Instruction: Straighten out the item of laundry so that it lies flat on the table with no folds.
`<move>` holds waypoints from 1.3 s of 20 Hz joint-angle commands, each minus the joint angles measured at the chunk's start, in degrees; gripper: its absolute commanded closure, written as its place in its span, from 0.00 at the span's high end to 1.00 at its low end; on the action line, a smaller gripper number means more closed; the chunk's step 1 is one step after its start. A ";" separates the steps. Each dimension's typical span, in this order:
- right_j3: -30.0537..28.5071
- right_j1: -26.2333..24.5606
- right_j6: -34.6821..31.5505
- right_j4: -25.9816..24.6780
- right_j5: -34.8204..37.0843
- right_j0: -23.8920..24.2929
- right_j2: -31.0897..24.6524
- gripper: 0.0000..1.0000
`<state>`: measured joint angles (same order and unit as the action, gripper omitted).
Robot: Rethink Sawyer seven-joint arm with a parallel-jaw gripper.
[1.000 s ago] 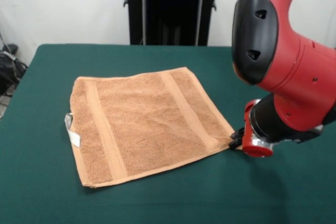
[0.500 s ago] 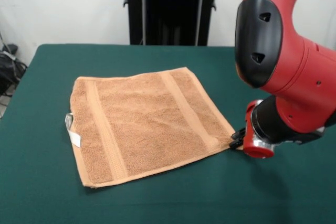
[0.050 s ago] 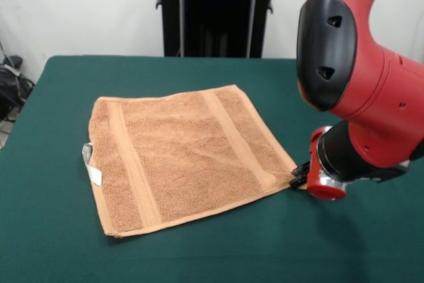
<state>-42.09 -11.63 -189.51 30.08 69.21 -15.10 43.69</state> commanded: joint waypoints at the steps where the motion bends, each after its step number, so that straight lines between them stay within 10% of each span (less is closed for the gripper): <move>1: -0.10 -3.15 -16.79 5.82 -1.82 -2.52 -8.52 0.00; 26: 11.10 -8.34 -25.43 9.24 2.42 -1.75 -7.39 0.00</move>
<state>-33.88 -14.11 -197.22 32.15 74.85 -15.08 43.75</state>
